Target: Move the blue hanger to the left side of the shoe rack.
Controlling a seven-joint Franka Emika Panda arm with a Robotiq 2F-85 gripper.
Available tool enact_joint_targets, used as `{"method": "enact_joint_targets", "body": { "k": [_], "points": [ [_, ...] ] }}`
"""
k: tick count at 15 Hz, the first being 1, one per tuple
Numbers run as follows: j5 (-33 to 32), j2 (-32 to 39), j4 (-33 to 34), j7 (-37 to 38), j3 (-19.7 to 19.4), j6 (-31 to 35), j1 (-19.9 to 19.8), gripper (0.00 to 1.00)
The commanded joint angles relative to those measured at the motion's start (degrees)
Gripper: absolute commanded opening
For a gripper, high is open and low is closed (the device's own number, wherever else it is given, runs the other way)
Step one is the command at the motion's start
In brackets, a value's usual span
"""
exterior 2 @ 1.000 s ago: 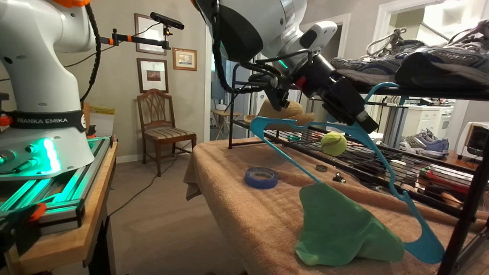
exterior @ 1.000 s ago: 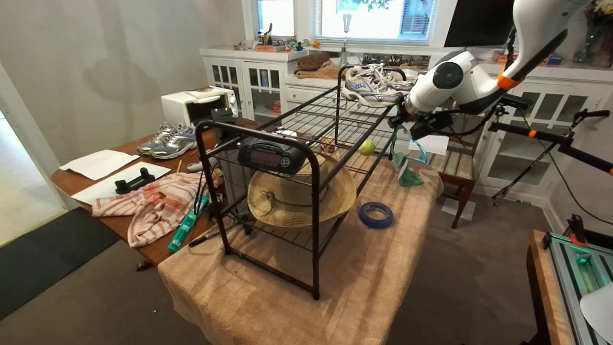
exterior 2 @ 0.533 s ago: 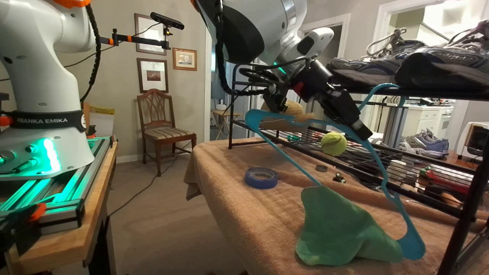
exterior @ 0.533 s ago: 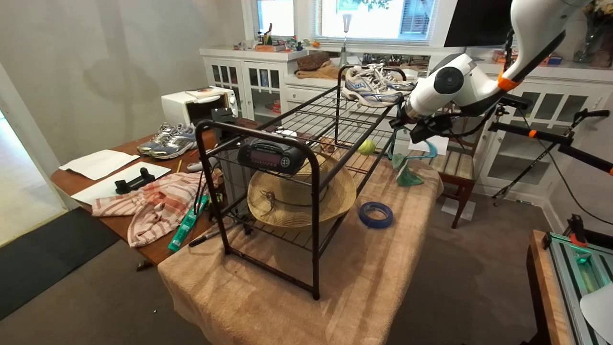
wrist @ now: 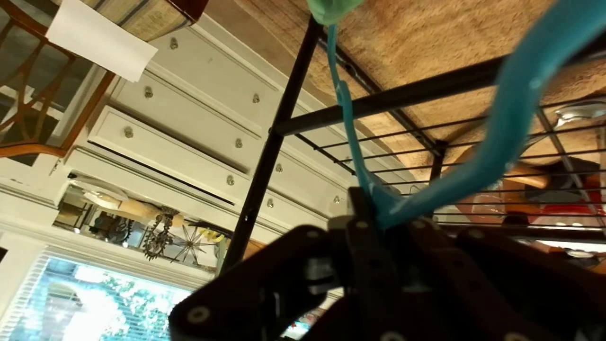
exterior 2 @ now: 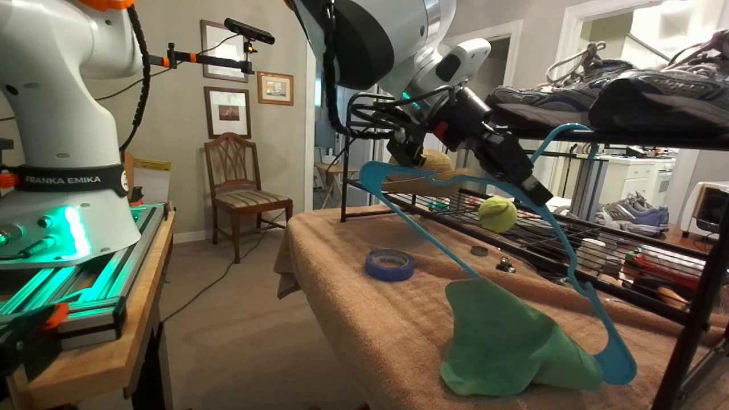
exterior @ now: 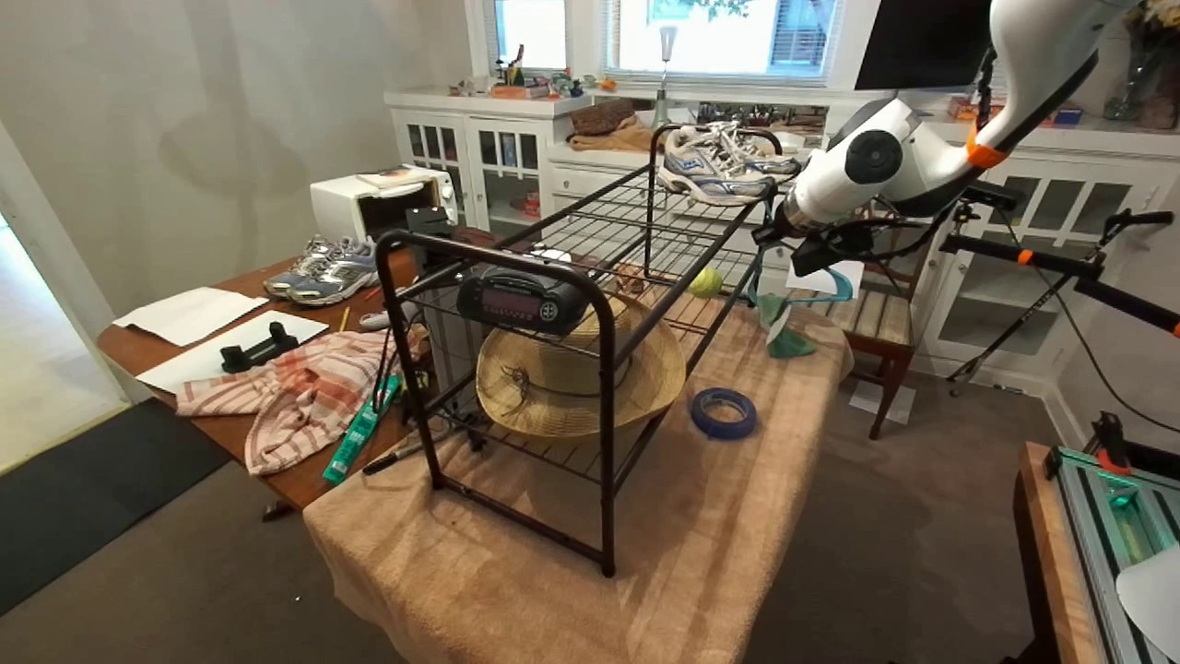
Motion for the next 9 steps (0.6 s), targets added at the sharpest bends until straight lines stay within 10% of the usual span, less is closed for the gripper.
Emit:
{"method": "enact_joint_targets", "body": {
  "k": [1, 9],
  "points": [
    [-7.2, -3.1, -1.8, 8.5, 2.1, -0.6, -0.3, 0.02],
    [-14.8, -6.4, -3.8, 21.8, 4.1, -1.6, -1.3, 0.02]
  ]
}}
